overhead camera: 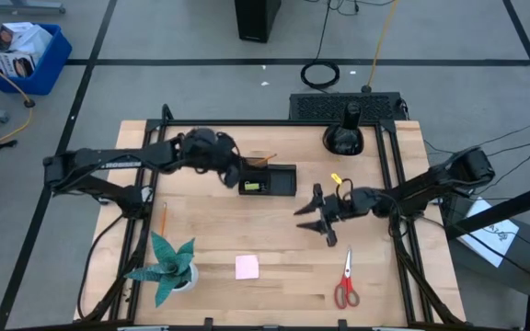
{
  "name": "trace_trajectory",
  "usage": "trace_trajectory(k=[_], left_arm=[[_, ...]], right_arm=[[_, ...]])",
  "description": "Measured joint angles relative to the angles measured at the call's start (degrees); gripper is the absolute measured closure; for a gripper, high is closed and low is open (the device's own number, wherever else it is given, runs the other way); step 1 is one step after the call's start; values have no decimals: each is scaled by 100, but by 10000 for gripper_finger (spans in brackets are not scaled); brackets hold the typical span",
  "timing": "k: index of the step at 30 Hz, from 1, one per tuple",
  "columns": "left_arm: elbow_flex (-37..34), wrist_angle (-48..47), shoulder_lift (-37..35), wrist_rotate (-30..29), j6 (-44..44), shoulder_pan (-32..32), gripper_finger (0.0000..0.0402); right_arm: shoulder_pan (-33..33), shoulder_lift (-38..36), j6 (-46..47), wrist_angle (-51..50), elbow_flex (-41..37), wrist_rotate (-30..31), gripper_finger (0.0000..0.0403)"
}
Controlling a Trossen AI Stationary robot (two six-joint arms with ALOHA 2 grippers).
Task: Pick and place office supplies into organizer
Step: Put the red scissors into the black desk organizer
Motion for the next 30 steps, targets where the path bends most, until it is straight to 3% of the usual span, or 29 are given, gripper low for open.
trace_trajectory(k=[10, 16, 22, 30], left_arm=[[0, 66, -688, -46, -22, -1377, 131], [0, 126, -973, -77, -31, -2045, 131], [0, 172, -1066, -260, -25, -2390, 131], [0, 47, -1007, -787, 314, -2598, 131]], right_arm=[[1374, -22, 195, -456, -4, 1324, 245], [1668, -22, 228, -393, -6, 1099, 245], [1887, -22, 852, -477, -6, 844, 245], [2011, 117, 877, -845, -6, 1612, 245]])
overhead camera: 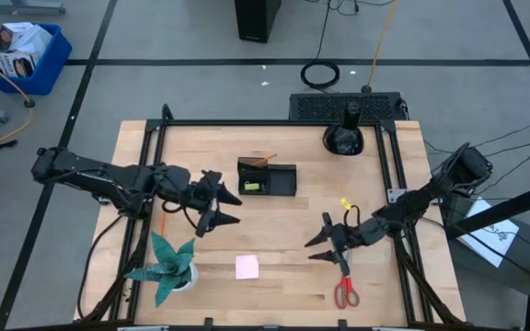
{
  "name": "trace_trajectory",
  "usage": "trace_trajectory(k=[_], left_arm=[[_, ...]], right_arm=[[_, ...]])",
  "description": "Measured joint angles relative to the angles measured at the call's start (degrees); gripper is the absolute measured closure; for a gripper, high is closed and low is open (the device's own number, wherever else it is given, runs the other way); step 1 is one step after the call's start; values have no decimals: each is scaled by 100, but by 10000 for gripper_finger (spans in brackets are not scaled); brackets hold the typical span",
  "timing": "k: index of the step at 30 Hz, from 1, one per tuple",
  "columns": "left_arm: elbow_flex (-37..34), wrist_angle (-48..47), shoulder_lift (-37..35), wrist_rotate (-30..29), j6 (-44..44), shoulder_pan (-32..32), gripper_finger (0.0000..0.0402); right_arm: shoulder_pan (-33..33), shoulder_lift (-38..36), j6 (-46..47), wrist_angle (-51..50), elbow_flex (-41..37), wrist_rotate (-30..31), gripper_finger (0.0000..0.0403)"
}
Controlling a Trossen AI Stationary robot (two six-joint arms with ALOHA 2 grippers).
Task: Pick and place office supplies into organizer
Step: Put the red scissors into the black desk organizer
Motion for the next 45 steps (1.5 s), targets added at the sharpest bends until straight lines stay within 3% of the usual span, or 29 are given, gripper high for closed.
trace_trajectory(k=[5, 9, 14, 20, 26, 30, 34, 41, 45], left_arm=[[-2, -472, -50, -126, 117, -4, 131], [-2, -602, 32, -607, 174, -2, 131], [-65, -604, 220, -1039, 340, -74, 131], [-76, 34, 595, -1401, 530, -5, 131], [-74, 522, 717, -1296, 774, 194, 131], [-74, 357, 715, -1284, 998, 297, 131], [-74, 47, 715, -1298, 1119, 413, 131], [-74, -342, 708, -1344, 1182, 760, 131], [-74, -409, 708, -1345, 1190, 937, 131]], right_arm=[[-2, -1, 575, -289, 2, 508, 245], [-51, -143, 1703, -1455, 171, 561, 245], [-83, -146, 3396, -3151, 695, -135, 245], [-147, -151, 3912, -3864, 1590, -455, 247], [-365, -152, 4811, -6710, 2792, -1065, 272], [-514, -152, 5518, -8132, 3359, -1694, 289], [-516, -152, 6573, -8399, 3530, -2134, 300], [97, 108, 8318, -8215, 3521, -2896, 310], [588, 316, 9068, -8084, 3521, -2902, 310]])
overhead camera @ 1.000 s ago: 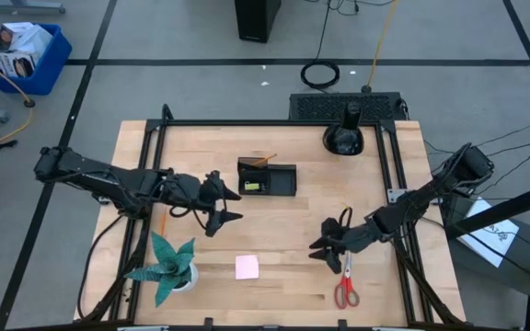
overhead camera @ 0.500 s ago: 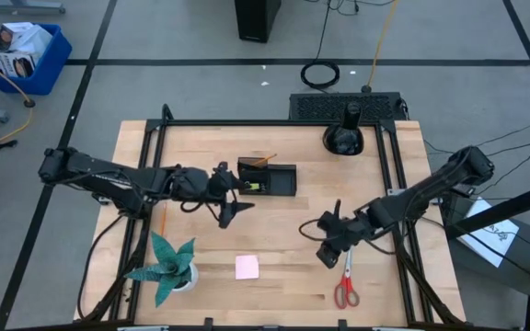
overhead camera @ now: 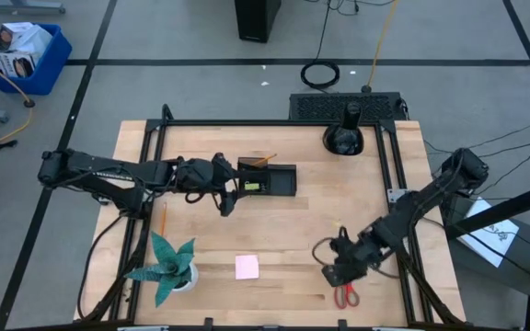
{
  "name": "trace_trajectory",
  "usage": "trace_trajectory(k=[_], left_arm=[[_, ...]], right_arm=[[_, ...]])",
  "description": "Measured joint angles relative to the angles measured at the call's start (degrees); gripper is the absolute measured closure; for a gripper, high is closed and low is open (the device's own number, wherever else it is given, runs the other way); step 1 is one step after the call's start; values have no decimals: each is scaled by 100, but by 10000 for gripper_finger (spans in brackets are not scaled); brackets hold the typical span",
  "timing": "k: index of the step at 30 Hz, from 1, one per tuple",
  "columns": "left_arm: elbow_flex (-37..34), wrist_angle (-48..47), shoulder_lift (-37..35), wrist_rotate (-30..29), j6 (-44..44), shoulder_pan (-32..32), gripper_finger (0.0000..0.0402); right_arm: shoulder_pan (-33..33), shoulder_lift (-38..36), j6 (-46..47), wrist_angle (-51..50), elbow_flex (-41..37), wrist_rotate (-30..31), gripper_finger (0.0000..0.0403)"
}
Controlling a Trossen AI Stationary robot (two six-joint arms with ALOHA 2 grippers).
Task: Pick and place office supplies into organizer
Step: Put the red scissors into the black desk organizer
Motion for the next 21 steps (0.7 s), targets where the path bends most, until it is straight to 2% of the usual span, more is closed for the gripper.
trace_trajectory(k=[5, 10, 16, 21], left_arm=[[0, 23, 0, -5, 3, 149, 131], [0, 49, 0, -13, 6, 303, 131], [0, -14, 0, -10, 10, 355, 131], [0, -7, 0, -10, 16, 355, 131]], right_arm=[[386, 477, 695, 512, -2, 62, 310], [415, 1061, 609, 1474, -2, -53, 310], [578, 1467, 820, 1501, -2, -550, 314], [599, 1678, 686, 1367, -11, -383, 314]])
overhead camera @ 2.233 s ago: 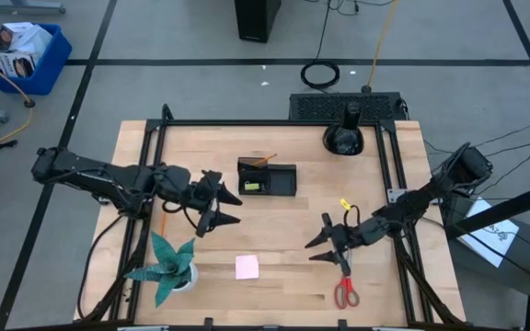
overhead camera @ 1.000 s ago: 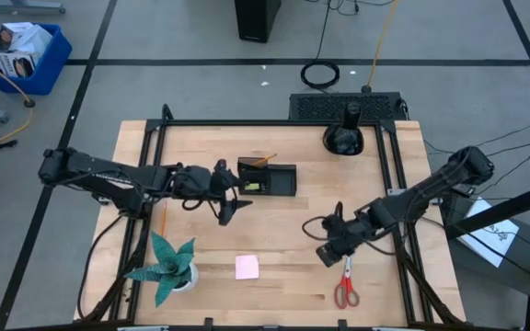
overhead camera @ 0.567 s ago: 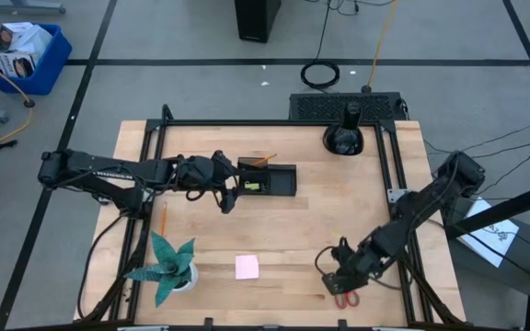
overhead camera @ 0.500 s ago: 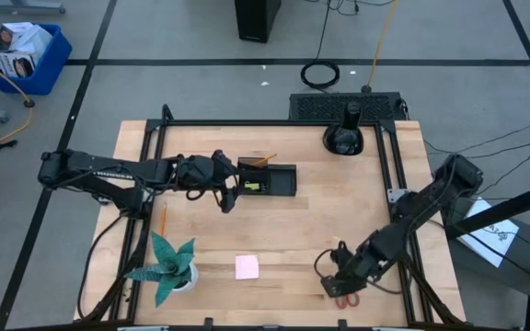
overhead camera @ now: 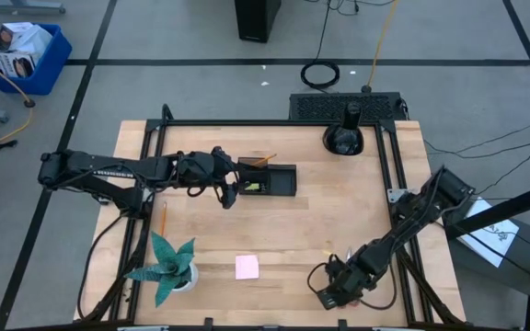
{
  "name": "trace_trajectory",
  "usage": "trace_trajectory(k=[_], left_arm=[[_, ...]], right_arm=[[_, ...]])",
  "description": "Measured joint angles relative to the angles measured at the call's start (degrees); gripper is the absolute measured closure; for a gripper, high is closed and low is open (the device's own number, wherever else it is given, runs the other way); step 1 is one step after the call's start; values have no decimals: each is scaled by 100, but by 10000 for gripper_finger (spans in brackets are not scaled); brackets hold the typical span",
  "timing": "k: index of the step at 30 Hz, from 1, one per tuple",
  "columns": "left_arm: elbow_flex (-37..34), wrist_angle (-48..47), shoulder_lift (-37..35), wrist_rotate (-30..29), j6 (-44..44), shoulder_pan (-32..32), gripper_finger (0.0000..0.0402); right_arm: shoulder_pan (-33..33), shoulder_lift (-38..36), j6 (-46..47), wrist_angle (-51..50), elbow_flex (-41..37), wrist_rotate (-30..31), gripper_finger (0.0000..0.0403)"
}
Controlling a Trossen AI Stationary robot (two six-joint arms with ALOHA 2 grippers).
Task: Pick and place office supplies into organizer
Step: Put the red scissors into the black desk organizer
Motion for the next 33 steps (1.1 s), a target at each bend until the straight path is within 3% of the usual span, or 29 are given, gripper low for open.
trace_trajectory(k=[3, 25, 33], left_arm=[[0, 0, -2, 0, 3, 0, 131], [0, 28, -4, 2, 7, -13, 131], [0, -8, -4, 2, 6, -13, 131]], right_arm=[[-34, 30, -169, 91, 9, 300, 315], [-57, 490, -447, -159, 28, 431, 315], [-70, 564, -1006, -110, 22, 572, 385]])
